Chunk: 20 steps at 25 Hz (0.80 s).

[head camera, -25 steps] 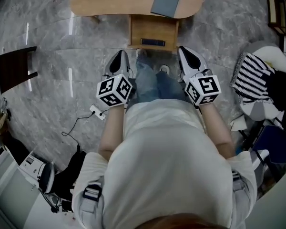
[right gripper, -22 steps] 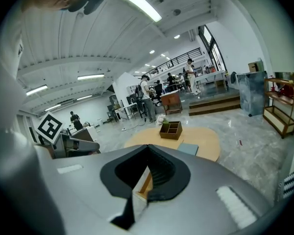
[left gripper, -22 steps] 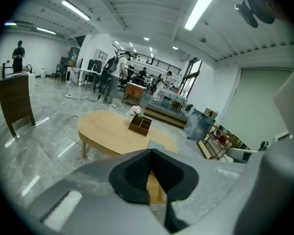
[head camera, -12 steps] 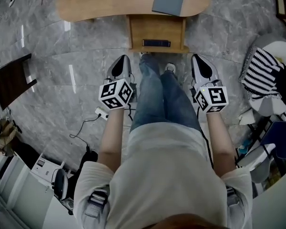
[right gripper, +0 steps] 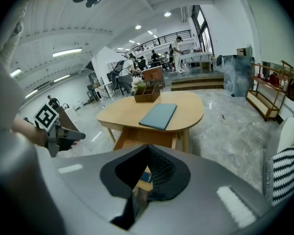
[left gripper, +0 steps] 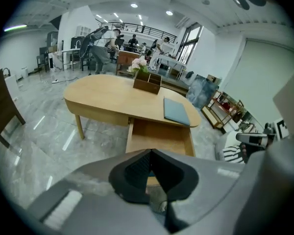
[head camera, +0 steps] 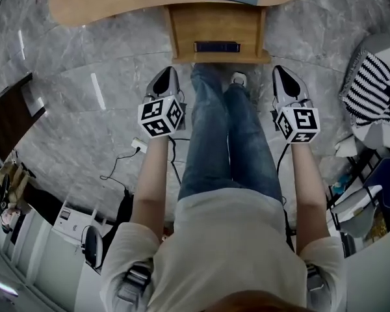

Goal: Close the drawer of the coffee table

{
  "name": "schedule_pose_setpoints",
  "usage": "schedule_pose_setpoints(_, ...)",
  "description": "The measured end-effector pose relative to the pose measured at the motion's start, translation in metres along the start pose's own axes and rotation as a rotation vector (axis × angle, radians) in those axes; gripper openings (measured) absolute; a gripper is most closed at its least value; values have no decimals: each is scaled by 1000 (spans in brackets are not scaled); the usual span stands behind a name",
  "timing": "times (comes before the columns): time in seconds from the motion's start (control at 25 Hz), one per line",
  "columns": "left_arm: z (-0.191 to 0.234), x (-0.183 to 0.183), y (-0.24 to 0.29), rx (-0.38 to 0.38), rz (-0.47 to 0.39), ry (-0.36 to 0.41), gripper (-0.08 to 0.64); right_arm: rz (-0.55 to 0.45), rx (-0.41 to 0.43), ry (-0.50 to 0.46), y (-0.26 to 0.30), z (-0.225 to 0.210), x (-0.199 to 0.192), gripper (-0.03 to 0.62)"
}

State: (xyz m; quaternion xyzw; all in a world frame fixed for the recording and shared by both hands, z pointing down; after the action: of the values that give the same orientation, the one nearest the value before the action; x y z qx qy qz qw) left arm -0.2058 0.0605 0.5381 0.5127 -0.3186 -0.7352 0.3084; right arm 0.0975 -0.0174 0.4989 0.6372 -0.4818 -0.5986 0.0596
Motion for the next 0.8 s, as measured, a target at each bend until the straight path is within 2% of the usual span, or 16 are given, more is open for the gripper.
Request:
schedule_pose_setpoints(0.12,12,-21,27,3,48,44,7,58,-9,-3,18,-14,-31,-2)
schedule_pose_setpoints(0.32,31,-65,65,-15,162,83,97,148,-18,5,40,-33,-78,3)
schedule_pose_setpoints(0.52,52,-111,94,-29,295,236,243,248,-11,-61,64,-41,-122,114)
schedule_pose_setpoints(0.6,61,-126,104,-28,336,271,274,298,-2,-93,74,-43,-141,166)
schedule_pose_setpoints(0.8,75,-151,125,-24,425,346,313,408,-32,-181,92,-56,-180,237)
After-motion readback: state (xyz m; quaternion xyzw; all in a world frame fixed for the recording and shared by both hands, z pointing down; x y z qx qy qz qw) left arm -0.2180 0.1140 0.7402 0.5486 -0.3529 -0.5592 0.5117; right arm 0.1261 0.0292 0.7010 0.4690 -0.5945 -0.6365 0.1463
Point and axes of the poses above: the fingertips, and each gripper's own axes: y forward along the fingers, z to its left, x out of its top, the point moved 3 cm from there along -y, backward along the fingers
